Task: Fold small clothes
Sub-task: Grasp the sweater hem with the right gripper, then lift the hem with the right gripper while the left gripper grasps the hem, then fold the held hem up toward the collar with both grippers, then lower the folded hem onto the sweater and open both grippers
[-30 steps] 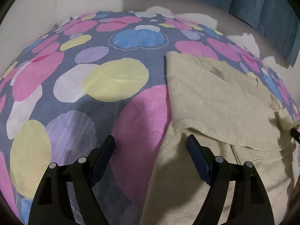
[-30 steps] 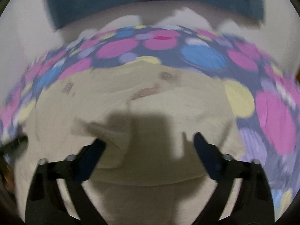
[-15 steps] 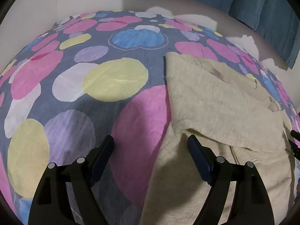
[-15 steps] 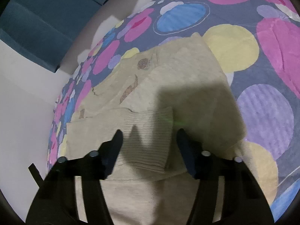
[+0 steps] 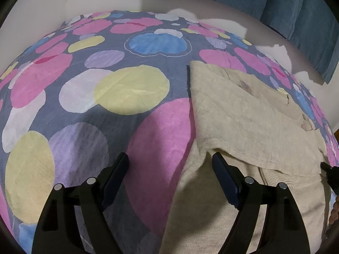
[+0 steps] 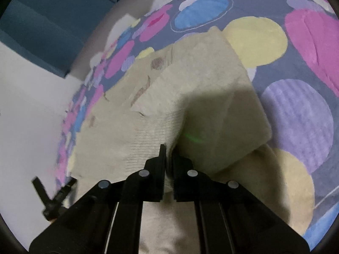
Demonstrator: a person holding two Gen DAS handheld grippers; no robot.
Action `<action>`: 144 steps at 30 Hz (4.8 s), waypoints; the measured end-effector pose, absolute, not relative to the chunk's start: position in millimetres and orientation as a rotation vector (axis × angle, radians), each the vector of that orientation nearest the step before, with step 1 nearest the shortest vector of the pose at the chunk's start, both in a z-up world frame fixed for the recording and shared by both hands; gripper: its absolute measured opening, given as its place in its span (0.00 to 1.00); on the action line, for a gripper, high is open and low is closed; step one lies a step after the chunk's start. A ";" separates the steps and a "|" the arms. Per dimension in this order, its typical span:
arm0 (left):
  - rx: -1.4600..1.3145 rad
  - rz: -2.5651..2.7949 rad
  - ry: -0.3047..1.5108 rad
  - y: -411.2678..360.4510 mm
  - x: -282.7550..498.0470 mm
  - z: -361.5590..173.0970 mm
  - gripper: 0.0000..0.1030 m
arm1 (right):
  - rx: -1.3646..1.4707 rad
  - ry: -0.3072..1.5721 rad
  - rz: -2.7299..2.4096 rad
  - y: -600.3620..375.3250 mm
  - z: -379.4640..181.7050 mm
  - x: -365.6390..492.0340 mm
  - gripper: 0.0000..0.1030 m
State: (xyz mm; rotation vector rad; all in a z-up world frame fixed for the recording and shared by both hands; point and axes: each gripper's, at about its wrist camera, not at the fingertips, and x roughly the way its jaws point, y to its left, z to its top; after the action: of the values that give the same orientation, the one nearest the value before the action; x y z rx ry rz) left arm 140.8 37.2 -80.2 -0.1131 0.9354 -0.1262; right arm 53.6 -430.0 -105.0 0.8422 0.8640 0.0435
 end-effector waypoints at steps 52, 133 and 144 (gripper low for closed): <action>-0.537 -0.884 1.220 59.5 -67.1 -76.3 0.71 | 1.054 0.936 0.656 -402.2 -103.8 -176.6 0.78; -0.348 -0.739 1.094 15.1 243.4 -69.0 0.64 | 0.919 0.898 0.385 -494.0 -114.9 132.3 0.58; -0.169 -0.726 1.115 -12.0 246.9 -75.2 0.34 | 0.814 0.926 0.375 -483.9 -112.8 138.9 0.44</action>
State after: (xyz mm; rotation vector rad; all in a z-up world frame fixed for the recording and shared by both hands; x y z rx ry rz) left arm 246.9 -12.0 -75.2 -0.1691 1.1155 -0.7257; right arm 138.9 -483.9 -112.8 0.8143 0.9263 0.3746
